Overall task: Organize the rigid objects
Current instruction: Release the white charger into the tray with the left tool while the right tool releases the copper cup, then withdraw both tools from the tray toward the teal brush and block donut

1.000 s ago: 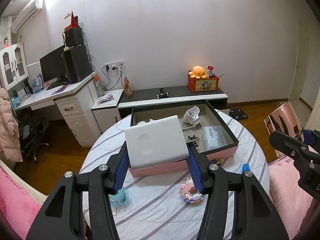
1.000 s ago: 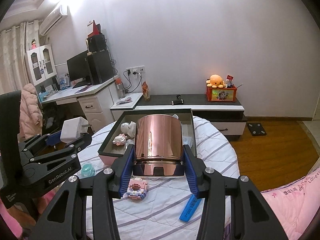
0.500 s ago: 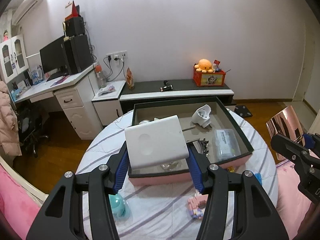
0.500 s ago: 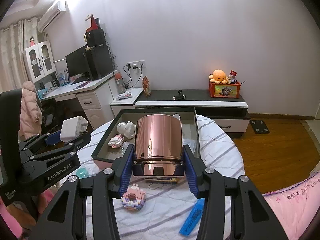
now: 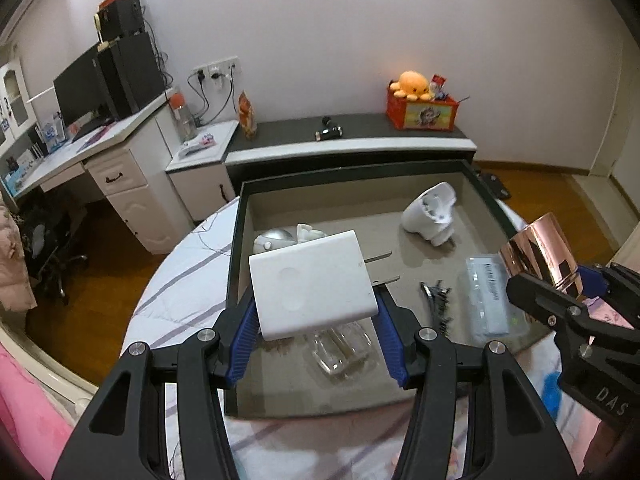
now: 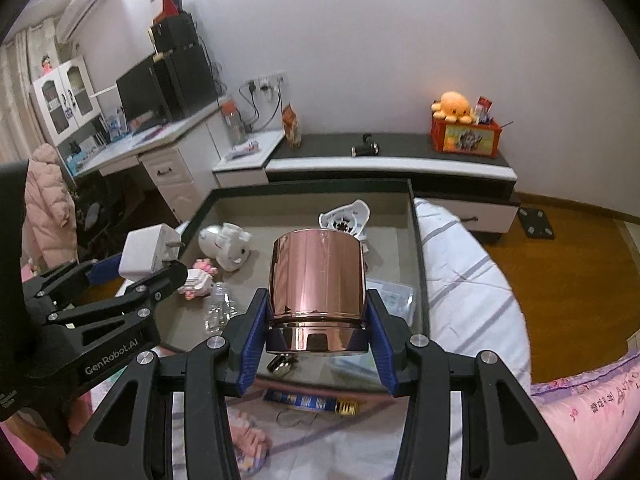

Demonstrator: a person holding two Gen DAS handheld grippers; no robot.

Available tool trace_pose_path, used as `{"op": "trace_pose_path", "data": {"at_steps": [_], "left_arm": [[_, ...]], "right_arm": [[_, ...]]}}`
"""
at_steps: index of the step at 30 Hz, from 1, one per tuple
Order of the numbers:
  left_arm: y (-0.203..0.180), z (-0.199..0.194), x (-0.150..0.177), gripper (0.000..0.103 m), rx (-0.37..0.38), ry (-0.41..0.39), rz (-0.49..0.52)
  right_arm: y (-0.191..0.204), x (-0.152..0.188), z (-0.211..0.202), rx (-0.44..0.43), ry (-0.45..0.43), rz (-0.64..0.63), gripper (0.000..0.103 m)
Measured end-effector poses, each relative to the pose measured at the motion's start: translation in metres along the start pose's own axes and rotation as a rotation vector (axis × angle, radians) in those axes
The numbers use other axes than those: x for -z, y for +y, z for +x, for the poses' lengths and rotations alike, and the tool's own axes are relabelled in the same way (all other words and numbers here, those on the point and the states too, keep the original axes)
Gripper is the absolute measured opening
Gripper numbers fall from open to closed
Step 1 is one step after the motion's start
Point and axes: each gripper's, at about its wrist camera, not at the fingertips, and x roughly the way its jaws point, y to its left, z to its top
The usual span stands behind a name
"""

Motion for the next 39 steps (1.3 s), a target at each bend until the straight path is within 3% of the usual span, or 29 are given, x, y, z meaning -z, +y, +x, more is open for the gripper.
{"op": "trace_pose_path", "data": {"at_steps": [8, 10, 12, 13, 15, 16, 30, 39], "left_arm": [[0.002, 0.035, -0.002, 0.056, 0.017, 0.071, -0.008], [0.003, 0.039, -0.003, 0.065, 0.017, 0.089, -0.016], [0.004, 0.037, -0.002, 0.086, -0.003, 0.076, -0.017], [0.005, 0.035, -0.002, 0.087, -0.008, 0.063, -0.018], [0.007, 0.029, -0.001, 0.088, -0.012, 0.046, -0.02], [0.008, 0.027, -0.001, 0.089, -0.008, 0.044, -0.023], [0.009, 0.008, 0.006, 0.091, -0.013, 0.022, -0.022], [0.012, -0.032, 0.015, 0.091, -0.028, -0.038, -0.039]], "right_arm": [[-0.01, -0.001, 0.036, -0.008, 0.065, 0.006, 0.048], [-0.01, -0.002, 0.04, -0.011, 0.077, 0.01, 0.048], [-0.011, -0.003, 0.04, 0.006, 0.076, 0.005, 0.052], [-0.011, -0.004, 0.039, 0.013, 0.072, 0.003, 0.056], [-0.012, -0.004, 0.034, 0.03, 0.052, 0.002, 0.075], [-0.012, -0.003, 0.031, 0.035, 0.04, 0.002, 0.077], [-0.003, -0.002, 0.009, 0.058, 0.005, -0.016, 0.077], [0.012, 0.005, -0.026, 0.085, -0.048, -0.059, 0.077]]}}
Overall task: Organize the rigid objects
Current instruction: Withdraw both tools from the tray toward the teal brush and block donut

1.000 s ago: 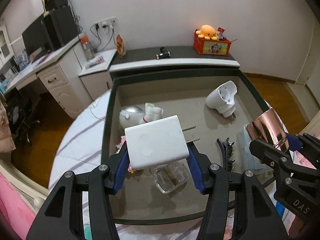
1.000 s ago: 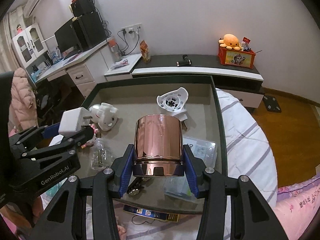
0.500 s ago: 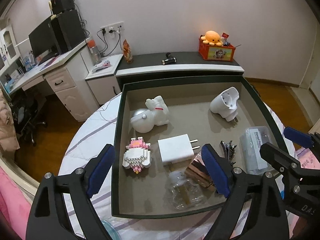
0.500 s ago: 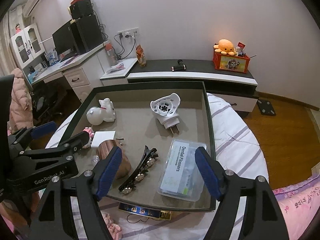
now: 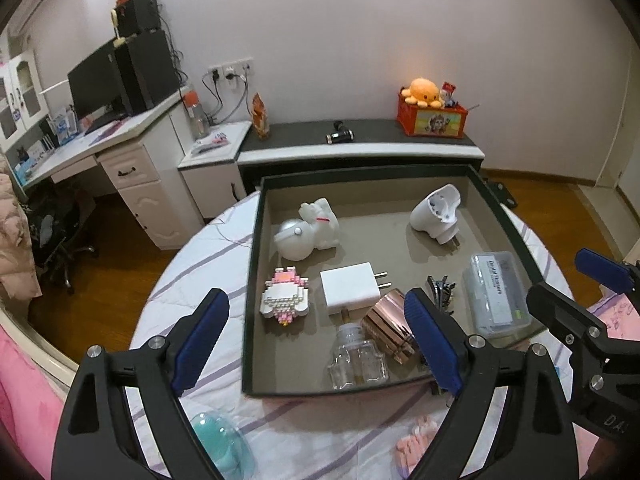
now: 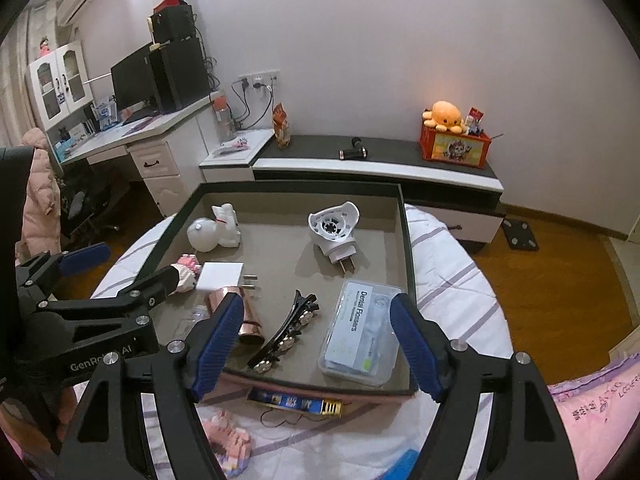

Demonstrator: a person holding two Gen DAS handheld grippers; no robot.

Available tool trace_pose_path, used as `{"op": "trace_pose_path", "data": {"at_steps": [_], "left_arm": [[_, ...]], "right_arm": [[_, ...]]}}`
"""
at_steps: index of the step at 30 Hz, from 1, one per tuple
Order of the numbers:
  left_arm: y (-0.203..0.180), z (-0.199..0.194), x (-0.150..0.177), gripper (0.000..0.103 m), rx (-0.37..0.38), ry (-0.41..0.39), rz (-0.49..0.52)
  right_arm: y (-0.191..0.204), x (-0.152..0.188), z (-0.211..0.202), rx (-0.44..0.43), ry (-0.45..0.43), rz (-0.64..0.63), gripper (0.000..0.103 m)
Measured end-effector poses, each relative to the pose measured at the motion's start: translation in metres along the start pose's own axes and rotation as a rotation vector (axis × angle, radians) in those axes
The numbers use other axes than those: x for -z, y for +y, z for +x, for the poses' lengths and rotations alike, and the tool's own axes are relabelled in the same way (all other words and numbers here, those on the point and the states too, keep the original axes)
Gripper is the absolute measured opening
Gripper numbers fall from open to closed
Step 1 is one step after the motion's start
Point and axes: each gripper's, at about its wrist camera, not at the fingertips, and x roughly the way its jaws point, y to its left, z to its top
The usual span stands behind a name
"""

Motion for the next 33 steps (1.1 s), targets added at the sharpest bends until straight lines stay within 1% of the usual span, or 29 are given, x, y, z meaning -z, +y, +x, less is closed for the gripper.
{"op": "trace_pose_path", "data": {"at_steps": [4, 11, 19, 26, 33], "left_arm": [[0.002, -0.028, 0.01, 0.094, 0.0, -0.052, -0.001], [0.004, -0.081, 0.032, 0.095, 0.005, -0.134, -0.002], [0.004, -0.133, 0.054, 0.102, 0.017, -0.226, -0.004], [0.003, -0.163, 0.074, 0.103, 0.028, -0.263, -0.012], [0.001, -0.171, 0.08, 0.103, 0.025, -0.268, -0.016]], "right_arm": [[0.004, 0.007, -0.029, 0.003, -0.048, -0.005, 0.079], [0.01, 0.025, -0.078, 0.015, -0.12, -0.011, 0.08], [0.016, 0.05, -0.131, 0.021, -0.2, -0.004, 0.082], [0.021, 0.07, -0.162, 0.019, -0.238, -0.003, 0.082], [0.02, 0.076, -0.174, 0.018, -0.25, 0.002, 0.082]]}}
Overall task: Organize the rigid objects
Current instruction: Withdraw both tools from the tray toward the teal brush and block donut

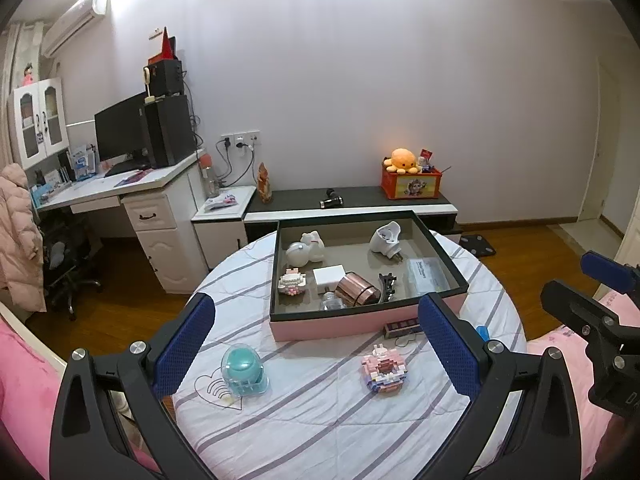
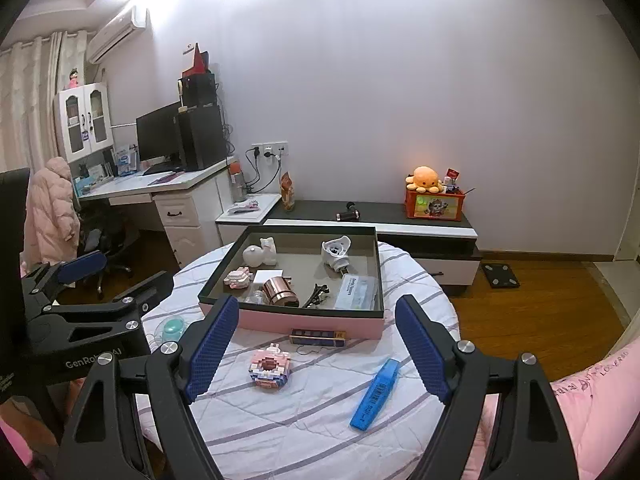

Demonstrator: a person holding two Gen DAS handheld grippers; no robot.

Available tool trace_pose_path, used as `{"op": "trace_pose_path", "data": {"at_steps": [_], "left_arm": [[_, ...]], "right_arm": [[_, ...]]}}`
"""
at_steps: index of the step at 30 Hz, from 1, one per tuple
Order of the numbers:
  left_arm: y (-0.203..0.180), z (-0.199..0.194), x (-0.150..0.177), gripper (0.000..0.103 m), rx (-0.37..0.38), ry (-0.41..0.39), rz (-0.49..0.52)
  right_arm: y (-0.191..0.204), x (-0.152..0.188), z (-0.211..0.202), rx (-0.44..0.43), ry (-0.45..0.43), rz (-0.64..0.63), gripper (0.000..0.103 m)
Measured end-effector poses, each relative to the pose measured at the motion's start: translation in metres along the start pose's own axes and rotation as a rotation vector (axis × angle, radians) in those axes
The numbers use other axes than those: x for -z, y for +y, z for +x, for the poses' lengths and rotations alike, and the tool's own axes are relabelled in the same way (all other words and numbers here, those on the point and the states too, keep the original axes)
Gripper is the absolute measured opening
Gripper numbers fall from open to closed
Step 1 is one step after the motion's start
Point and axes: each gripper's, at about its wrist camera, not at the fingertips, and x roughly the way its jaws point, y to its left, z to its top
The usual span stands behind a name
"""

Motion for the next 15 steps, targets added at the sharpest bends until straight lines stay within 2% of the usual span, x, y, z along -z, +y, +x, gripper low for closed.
{"op": "trace_pose_path", "data": {"at_steps": [6, 15], "left_arm": [[0.004, 0.006, 0.005, 0.103, -0.02, 0.023, -0.006], [0.028, 0.033, 0.025, 0.103, -0.072, 0.128, -0.046]], "right_arm": [[0.001, 0.003, 0.005, -0.004, 0.02, -0.002, 0.082], [0.017, 0.015, 0.034, -0.03, 0.114, -0.033, 0.082]]}}
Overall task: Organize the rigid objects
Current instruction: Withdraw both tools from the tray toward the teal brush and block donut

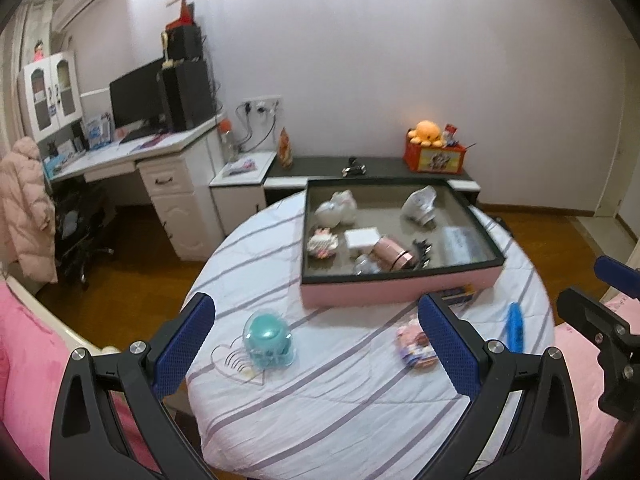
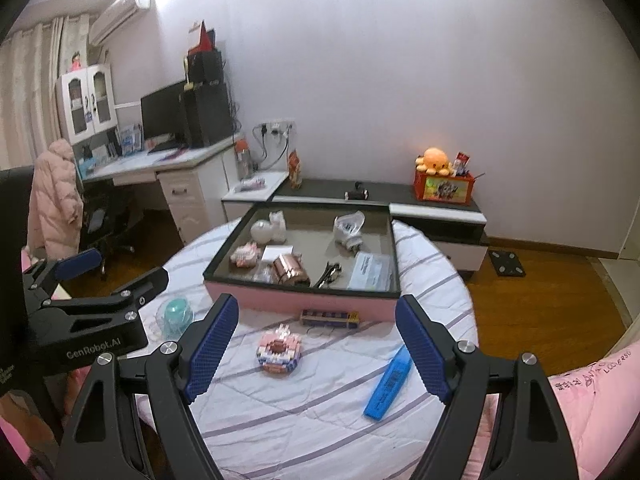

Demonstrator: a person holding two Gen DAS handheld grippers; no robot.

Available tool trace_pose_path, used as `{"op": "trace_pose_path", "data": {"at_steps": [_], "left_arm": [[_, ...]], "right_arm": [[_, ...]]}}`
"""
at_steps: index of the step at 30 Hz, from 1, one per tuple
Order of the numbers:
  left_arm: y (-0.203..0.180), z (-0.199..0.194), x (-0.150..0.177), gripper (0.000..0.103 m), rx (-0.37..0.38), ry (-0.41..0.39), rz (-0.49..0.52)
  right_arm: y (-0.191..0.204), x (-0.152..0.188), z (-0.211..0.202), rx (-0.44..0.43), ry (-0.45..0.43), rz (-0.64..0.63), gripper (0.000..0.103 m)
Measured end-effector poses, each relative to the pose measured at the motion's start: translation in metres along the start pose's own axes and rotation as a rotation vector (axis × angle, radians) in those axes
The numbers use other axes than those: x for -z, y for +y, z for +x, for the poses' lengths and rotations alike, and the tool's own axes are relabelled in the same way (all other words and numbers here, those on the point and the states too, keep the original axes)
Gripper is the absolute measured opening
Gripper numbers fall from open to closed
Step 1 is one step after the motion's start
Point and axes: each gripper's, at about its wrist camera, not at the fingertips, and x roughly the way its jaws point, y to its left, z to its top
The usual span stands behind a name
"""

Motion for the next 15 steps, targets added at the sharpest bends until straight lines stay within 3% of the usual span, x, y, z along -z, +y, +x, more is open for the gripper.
{"op": "trace_pose_path", "data": {"at_steps": [15], "left_arm": [[0.045, 0.057, 0.038, 0.103, -0.118, 0.196, -0.059]], "right_arm": [[0.027, 0.032, 0.089, -0.031, 0.257, -0.047, 0.082]]}}
